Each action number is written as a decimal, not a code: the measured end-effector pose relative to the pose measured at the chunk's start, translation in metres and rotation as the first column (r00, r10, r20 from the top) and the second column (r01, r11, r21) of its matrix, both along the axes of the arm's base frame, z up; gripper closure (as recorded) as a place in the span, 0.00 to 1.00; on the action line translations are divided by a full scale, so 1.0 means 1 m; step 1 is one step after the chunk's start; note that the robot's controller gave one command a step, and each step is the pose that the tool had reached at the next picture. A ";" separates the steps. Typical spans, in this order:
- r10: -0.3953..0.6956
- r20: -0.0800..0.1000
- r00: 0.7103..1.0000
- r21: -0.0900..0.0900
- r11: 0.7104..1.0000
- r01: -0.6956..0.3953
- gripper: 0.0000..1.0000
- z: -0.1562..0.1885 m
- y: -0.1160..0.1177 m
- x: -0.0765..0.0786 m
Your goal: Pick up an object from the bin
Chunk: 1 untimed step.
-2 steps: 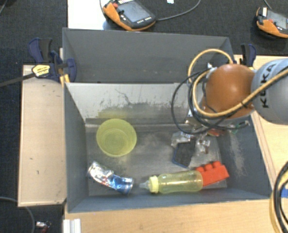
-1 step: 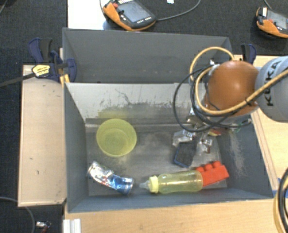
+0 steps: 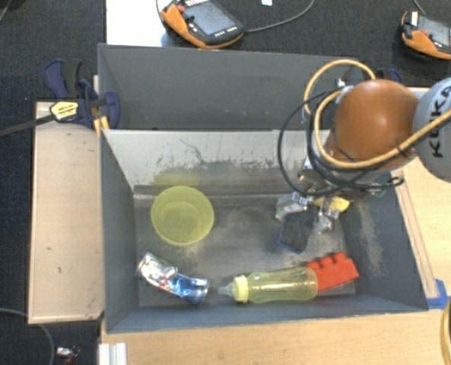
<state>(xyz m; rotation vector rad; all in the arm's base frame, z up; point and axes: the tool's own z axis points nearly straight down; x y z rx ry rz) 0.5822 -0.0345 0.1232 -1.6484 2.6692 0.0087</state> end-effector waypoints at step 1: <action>-0.006 0.005 1.000 0.001 1.000 0.006 1.00 0.028 0.000 0.001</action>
Offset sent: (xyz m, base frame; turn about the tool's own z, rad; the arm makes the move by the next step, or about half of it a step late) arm 0.0012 0.0000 0.0504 0.0032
